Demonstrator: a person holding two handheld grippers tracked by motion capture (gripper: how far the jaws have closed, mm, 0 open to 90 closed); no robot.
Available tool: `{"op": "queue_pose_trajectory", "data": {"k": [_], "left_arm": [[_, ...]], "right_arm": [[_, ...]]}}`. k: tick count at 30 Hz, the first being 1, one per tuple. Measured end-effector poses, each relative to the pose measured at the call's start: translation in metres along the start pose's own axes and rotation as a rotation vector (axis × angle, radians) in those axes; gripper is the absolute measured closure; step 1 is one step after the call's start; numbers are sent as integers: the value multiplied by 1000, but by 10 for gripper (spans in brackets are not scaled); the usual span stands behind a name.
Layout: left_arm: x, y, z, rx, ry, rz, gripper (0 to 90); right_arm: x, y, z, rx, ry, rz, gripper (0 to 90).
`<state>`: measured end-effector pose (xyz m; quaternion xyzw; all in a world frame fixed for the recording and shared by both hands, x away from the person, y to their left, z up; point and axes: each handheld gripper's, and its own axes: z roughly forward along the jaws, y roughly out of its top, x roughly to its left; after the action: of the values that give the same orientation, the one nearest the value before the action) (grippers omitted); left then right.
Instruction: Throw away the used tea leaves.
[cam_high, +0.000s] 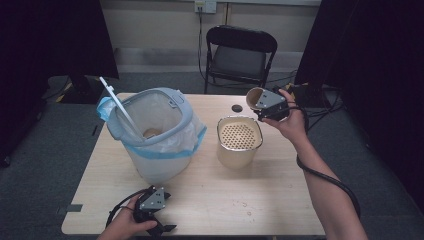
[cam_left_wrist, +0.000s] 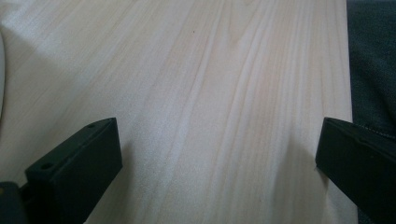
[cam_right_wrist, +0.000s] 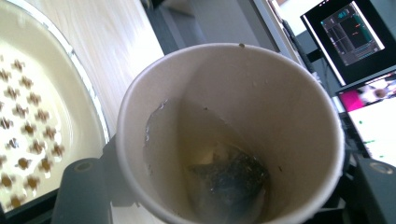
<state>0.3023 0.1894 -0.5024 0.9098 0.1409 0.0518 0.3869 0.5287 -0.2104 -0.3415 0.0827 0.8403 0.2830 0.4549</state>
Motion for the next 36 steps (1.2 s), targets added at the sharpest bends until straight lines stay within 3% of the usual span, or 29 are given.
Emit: {"op": "queue_pose_trajectory", "data": {"k": [3, 4, 5, 6, 7, 8, 10, 14, 17, 18, 19, 20, 23, 25, 26, 27, 30, 31, 32, 33, 34, 35, 36], "left_arm": [[0, 0, -1, 5, 2, 6, 0], [0, 0, -1, 5, 2, 6, 0], [0, 0, 0, 3, -1, 1, 0], [0, 0, 0, -5, -2, -1, 0], [0, 0, 0, -7, -3, -2, 0], [0, 0, 0, -4, 1, 4, 0], [0, 0, 1, -8, -3, -1, 0], [0, 0, 0, -4, 0, 4, 0], [0, 0, 0, -4, -2, 4, 0], [0, 0, 0, -8, -5, 1, 0], [0, 0, 0, -8, -5, 1, 0], [0, 0, 0, -6, -6, -1, 0], [0, 0, 0, -4, -6, 0, 0], [0, 0, 0, -5, -4, 0, 0], [0, 0, 0, -1, -3, 1, 0], [0, 0, 0, -5, -4, 0, 0], [0, 0, 0, -4, -5, 0, 0], [0, 0, 0, -3, -5, 1, 0], [0, 0, 0, -3, -5, 1, 0], [0, 0, 0, -2, -5, 0, 0], [0, 0, 0, -2, -5, 0, 0], [0, 0, 0, 0, -2, 5, 0], [0, 0, 0, 0, -2, 5, 0]], "right_arm": [[3, 2, -4, 30, -23, -62, 290], [3, 2, -4, 30, -23, -62, 290], [5, 4, -6, 50, -42, -102, 291], [5, 4, -6, 50, -42, -102, 291], [5, 6, -6, 60, -47, -128, 291], [8, 9, -7, 78, -62, -185, 291], [8, 11, -7, 77, -61, -197, 292], [20, 20, -7, 155, -111, -392, 296], [29, 26, -8, 171, -132, -500, 296], [32, 28, -7, 180, -137, -557, 297], [35, 30, -7, 192, -148, -590, 297], [35, 30, -7, 192, -148, -590, 297], [47, 37, -7, 228, -212, -770, 298], [52, 38, -6, 234, -243, -849, 299], [52, 38, -6, 234, -243, -849, 299], [54, 40, -6, 246, -252, -886, 299], [54, 41, -6, 254, -240, -885, 298], [51, 42, -6, 248, -204, -807, 297], [51, 42, -6, 248, -204, -807, 297], [44, 42, -7, 242, -159, -673, 296], [44, 42, -7, 242, -159, -673, 296], [36, 41, -9, 218, -146, -588, 296], [36, 41, -9, 218, -146, -588, 296]]}}
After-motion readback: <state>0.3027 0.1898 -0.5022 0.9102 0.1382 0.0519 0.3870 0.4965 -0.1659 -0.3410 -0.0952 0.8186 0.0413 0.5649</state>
